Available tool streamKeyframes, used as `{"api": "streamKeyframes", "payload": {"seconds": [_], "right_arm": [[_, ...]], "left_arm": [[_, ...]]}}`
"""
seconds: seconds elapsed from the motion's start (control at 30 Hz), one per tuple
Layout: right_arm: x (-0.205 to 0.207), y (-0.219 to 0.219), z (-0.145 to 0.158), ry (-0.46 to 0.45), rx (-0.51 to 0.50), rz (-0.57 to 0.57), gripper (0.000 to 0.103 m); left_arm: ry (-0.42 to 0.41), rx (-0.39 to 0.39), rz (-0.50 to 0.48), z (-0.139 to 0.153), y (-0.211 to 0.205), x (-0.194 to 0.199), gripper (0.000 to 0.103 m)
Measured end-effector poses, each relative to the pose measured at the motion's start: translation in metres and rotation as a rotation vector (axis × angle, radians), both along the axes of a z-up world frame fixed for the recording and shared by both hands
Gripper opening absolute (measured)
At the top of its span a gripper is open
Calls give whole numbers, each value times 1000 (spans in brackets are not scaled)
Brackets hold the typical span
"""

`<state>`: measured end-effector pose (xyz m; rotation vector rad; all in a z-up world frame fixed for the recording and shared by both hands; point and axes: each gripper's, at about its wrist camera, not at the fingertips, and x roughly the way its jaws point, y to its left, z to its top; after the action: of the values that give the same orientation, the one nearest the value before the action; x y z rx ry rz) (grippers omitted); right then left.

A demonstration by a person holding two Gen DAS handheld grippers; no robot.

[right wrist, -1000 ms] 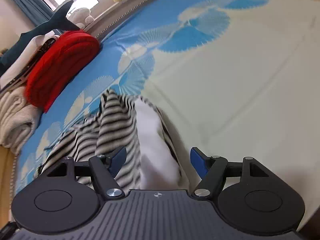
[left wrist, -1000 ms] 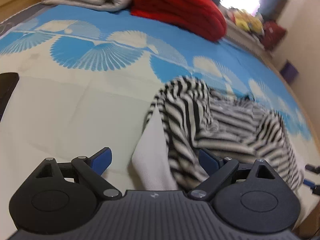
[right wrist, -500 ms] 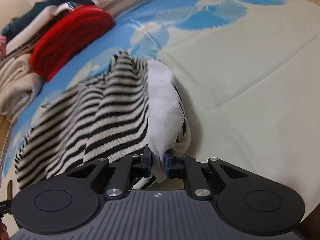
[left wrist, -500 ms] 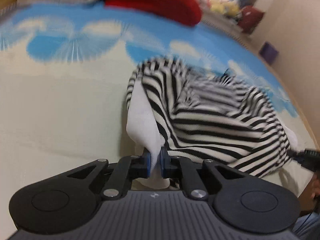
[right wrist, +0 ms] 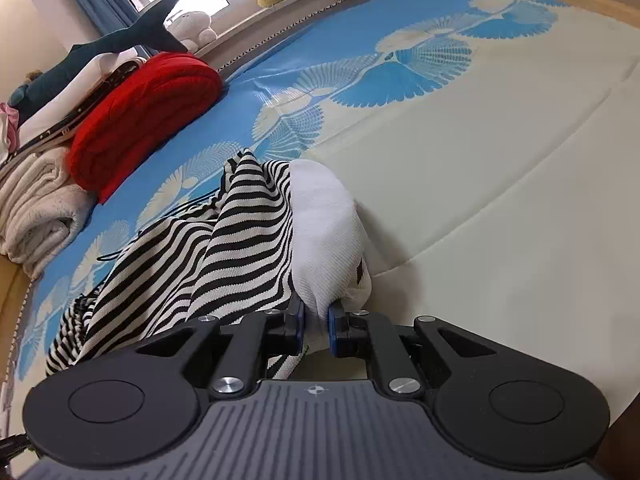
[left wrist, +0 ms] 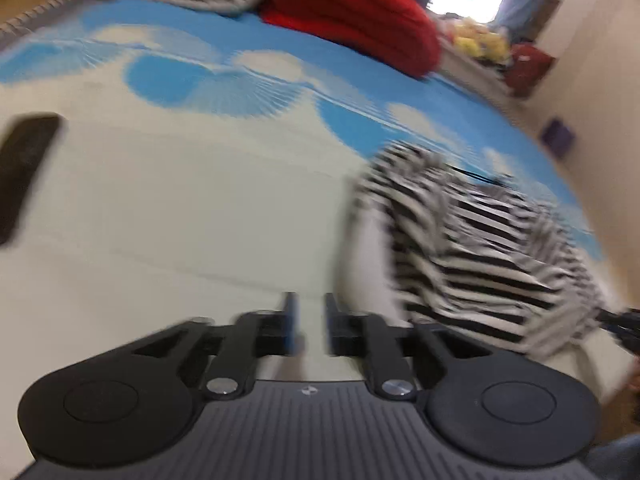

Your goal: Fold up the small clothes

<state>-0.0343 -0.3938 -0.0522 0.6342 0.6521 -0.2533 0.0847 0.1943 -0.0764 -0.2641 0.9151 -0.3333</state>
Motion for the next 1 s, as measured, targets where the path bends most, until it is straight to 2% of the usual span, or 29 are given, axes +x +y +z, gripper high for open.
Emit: {"api": "streamKeyframes", "payload": {"seconds": [0.07, 0.1, 0.2, 0.27, 0.33, 0.37, 0.4, 0.43, 0.53, 0.6, 0.63, 0.67, 0.7, 0.77, 0.83, 0.93, 1.0], "right_arm": [[0, 0, -1, 9, 3, 3, 12], [0, -1, -2, 13, 6, 1, 12], [2, -3, -6, 28, 18, -6, 12], [4, -3, -8, 36, 15, -6, 12], [5, -3, -10, 42, 22, -9, 13], [6, -3, -11, 45, 22, -11, 13], [7, -2, -12, 49, 22, -11, 13], [8, -2, -13, 54, 20, -9, 13], [5, 0, -8, 36, 12, -14, 12], [-3, -2, 3, -15, 12, -10, 11], [-6, -6, 6, -38, 13, -8, 11], [-6, -12, 4, -37, 8, -7, 11], [-2, -19, -4, -3, 23, -19, 11], [6, -30, -27, 85, 99, -31, 11], [6, -28, -36, 104, 88, -37, 11], [3, -22, -29, 88, 53, -16, 11], [-1, -21, -26, 80, 52, -4, 11]], "left_arm": [[-22, 19, -78, 1, -18, -8, 74], [-33, 40, -124, 0, -27, -11, 78], [-13, 101, -209, -14, -52, -12, 78], [6, 142, -200, -26, -62, -9, 77], [-6, 148, -172, -33, -67, -3, 64], [-18, 118, -179, -33, -68, -2, 24], [-5, 77, -199, -30, -69, 0, 11], [-27, 87, -180, -23, -70, -3, 11], [-193, 170, -220, 11, -72, -23, 10], [-229, 175, -238, 19, -58, -28, 11], [-219, 172, -250, 14, -50, -29, 11], [-173, 179, -243, 3, -45, -24, 10], [-114, 215, -229, -11, -44, -18, 1], [-65, 396, -163, -38, -45, -9, 0], [-68, 344, -125, -34, -37, -4, 0], [-98, 242, -83, -22, -24, -7, 0], [-87, 163, -69, -17, -18, -6, 8]]}}
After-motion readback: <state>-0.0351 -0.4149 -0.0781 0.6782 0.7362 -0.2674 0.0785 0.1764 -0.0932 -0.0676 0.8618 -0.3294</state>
